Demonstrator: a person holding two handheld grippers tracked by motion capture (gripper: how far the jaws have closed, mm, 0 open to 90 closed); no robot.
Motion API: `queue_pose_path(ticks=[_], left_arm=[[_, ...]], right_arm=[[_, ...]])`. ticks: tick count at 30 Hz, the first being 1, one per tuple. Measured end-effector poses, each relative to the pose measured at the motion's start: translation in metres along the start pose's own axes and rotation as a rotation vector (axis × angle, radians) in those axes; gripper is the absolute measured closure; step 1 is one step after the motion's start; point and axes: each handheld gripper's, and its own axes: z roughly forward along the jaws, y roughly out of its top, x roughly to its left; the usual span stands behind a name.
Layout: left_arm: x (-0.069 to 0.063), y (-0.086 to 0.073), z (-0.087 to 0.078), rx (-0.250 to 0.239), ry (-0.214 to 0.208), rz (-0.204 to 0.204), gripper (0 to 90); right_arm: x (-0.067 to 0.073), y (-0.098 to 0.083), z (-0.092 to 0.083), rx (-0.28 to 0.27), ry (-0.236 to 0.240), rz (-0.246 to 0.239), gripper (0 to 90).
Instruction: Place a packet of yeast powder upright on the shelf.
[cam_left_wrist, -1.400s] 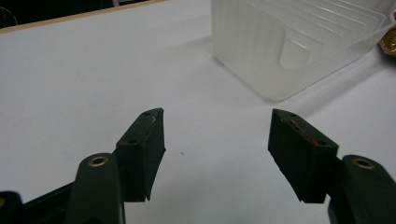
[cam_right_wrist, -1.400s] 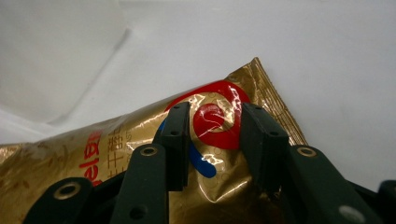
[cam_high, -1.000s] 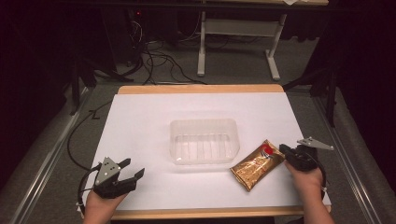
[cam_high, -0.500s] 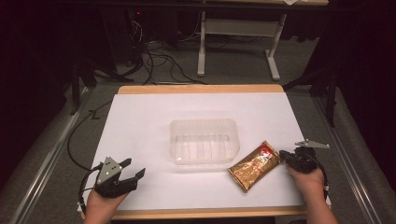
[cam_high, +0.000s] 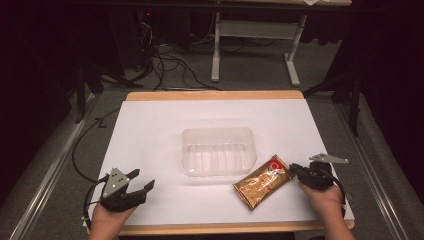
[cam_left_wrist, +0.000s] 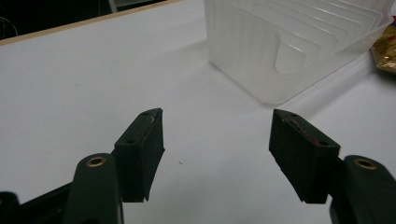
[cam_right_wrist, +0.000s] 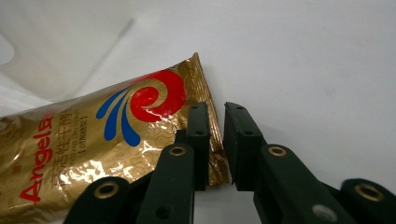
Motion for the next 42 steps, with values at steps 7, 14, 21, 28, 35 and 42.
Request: queue_pose_path(ticks=[7,14,21,28,35,42], left_arm=[[-0.004,0.006,0.01,0.004,-0.025,0.021,36.0],[-0.007,0.012,0.02,0.004,-0.05,0.043,36.0],[-0.009,0.014,0.024,0.004,-0.059,0.054,36.0],[-0.008,0.012,0.02,0.007,-0.049,0.051,36.0],[-0.008,0.008,0.017,0.016,-0.033,0.05,36.0],[-0.006,0.003,0.009,0.021,-0.013,0.042,36.0]], right_arm=[[-0.013,-0.01,-0.005,0.008,0.077,0.137,60.9],[-0.027,-0.022,-0.012,0.002,0.157,0.261,53.4],[-0.031,-0.028,-0.01,-0.001,0.223,0.325,49.6],[-0.03,-0.025,-0.002,0.005,0.271,0.379,46.6],[-0.028,-0.02,0.007,0.006,0.318,0.4,45.1],[-0.024,-0.013,0.016,0.022,0.333,0.388,46.9]])
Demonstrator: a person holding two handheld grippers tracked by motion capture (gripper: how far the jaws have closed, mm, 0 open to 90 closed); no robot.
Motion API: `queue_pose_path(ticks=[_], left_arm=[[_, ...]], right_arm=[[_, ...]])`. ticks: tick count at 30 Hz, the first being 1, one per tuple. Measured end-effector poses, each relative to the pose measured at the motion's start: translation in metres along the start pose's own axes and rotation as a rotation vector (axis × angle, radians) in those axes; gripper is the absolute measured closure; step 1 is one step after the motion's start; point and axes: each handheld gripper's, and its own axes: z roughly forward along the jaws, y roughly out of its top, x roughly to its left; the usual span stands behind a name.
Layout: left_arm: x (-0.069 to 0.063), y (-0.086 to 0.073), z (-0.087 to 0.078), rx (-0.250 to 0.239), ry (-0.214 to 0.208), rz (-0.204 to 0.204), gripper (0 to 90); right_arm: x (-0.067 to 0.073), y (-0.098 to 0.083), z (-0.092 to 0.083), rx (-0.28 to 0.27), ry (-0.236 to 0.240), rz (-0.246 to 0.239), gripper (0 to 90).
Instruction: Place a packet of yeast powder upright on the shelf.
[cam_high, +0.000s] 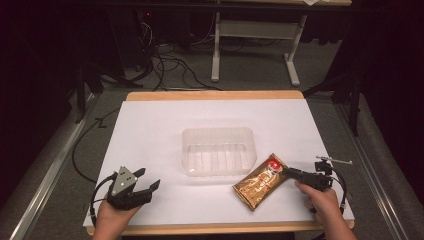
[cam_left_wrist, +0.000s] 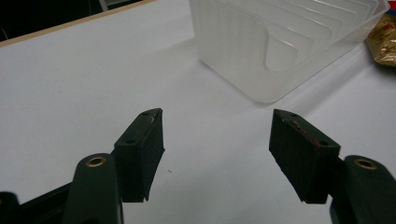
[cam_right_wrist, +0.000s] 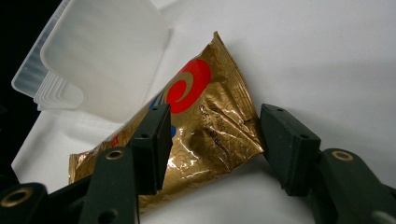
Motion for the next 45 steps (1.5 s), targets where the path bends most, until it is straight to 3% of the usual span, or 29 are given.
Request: queue_pose_path(ticks=[9,20,31,39,45], left_arm=[[0.002,-0.004,-0.006,0.004,0.016,-0.01,36.0],[0.001,-0.004,-0.005,0.014,0.011,-0.001,36.0],[0.001,-0.004,-0.005,0.014,0.01,0.001,36.0],[0.001,-0.004,-0.006,0.011,0.011,0.002,35.9],[0.001,-0.004,-0.005,0.012,0.01,0.004,35.9]], right_arm=[[0.001,0.005,0.009,0.025,-0.022,-0.025,63.8],[0.003,0.006,0.006,0.007,-0.027,-0.058,83.2],[0.01,0.007,0.002,-0.023,-0.021,-0.115,88.8],[0.016,0.008,-0.005,-0.074,-0.013,-0.152,89.9],[0.015,0.008,-0.005,-0.064,-0.006,-0.131,89.3]])
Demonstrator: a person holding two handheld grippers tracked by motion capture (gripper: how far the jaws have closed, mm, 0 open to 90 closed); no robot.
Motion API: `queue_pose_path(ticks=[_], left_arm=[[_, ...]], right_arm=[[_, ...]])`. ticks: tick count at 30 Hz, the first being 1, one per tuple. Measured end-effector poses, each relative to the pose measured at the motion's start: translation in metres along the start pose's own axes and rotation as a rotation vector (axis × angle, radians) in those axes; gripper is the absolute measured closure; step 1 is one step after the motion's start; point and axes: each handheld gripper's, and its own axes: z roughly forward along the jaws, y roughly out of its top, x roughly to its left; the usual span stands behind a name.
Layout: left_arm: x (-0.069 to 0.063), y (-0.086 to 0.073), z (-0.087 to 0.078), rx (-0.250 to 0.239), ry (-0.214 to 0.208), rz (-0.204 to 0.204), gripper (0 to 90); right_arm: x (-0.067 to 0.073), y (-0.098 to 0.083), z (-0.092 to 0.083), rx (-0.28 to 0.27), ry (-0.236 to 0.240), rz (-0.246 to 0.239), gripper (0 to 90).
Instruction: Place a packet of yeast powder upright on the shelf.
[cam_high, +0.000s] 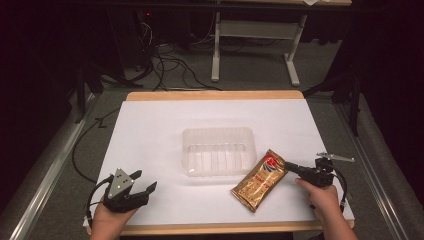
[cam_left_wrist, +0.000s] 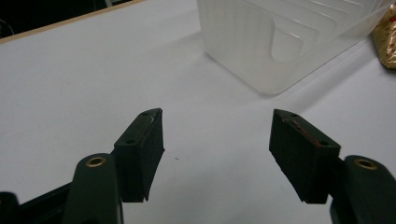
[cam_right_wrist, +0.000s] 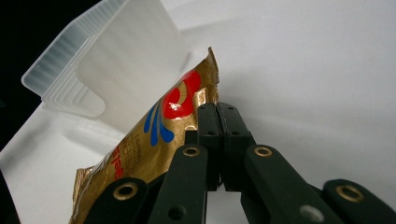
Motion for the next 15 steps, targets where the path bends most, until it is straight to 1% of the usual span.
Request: queue_pose_path(ticks=[4,7,9,11,13,15], left_arm=[[0.0,0.0,0.0,0.001,-0.001,0.002,35.9],[0.0,0.0,0.001,0.001,-0.002,-0.001,35.9],[0.0,0.0,0.001,0.004,-0.003,0.002,35.9],[-0.001,0.0,0.002,0.006,-0.004,0.005,35.9],[-0.001,0.0,0.002,0.01,-0.007,0.008,35.9],[-0.001,0.0,0.003,0.01,-0.007,0.008,35.9]], right_arm=[[-0.002,-0.001,0.005,0.038,0.009,0.018,87.6],[-0.003,-0.002,0.01,0.055,0.015,0.035,80.0],[-0.003,-0.001,0.013,0.073,0.005,0.037,72.5],[-0.004,0.0,0.016,0.081,-0.01,0.048,68.7],[-0.006,0.001,0.019,0.099,-0.028,0.05,64.2],[-0.007,0.002,0.023,0.11,-0.039,0.051,61.5]])
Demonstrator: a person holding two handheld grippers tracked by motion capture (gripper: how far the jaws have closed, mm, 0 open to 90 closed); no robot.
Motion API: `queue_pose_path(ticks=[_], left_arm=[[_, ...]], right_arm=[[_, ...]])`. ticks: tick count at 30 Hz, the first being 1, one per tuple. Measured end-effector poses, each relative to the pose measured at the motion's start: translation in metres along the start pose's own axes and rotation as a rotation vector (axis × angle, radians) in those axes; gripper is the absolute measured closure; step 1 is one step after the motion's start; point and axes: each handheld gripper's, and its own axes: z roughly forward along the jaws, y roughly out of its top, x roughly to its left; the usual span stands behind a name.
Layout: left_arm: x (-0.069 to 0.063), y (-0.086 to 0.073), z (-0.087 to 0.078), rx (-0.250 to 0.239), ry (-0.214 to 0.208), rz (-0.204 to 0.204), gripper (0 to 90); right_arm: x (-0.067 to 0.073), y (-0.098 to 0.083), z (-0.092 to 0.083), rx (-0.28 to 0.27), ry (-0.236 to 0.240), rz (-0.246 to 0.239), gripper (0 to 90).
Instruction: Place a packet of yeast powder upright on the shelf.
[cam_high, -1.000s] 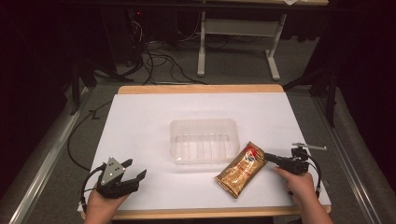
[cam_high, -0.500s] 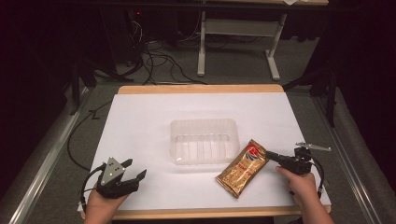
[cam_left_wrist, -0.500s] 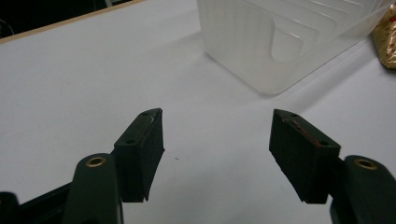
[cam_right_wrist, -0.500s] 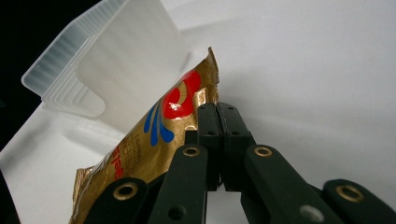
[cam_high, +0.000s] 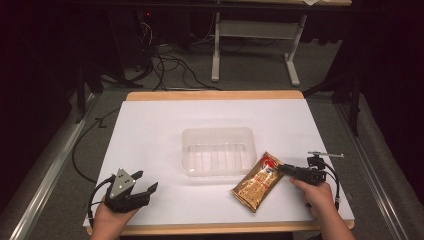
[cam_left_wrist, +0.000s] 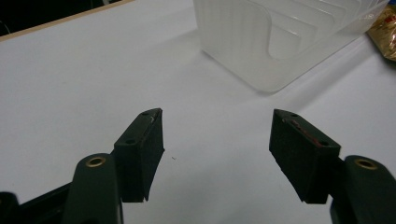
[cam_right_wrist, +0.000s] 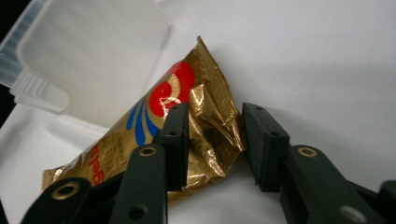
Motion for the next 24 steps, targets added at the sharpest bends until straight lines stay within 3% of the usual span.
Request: queue_pose_path(ticks=[4,11,16,24], left_arm=[[0.0,0.0,0.001,0.003,-0.001,0.001,35.9],[-0.001,0.0,0.001,0.006,-0.002,0.007,35.8],[-0.001,0.0,0.0,0.003,-0.002,0.01,35.8],[-0.002,0.001,-0.002,-0.009,-0.004,0.012,35.8]], right_arm=[[0.0,0.003,0.004,0.007,0.005,0.002,62.6],[0.001,0.001,0.003,0.005,0.032,-0.022,86.1],[0.006,0.001,-0.003,-0.02,0.03,-0.056,88.3],[0.014,-0.002,-0.022,-0.109,0.036,-0.086,89.0]])
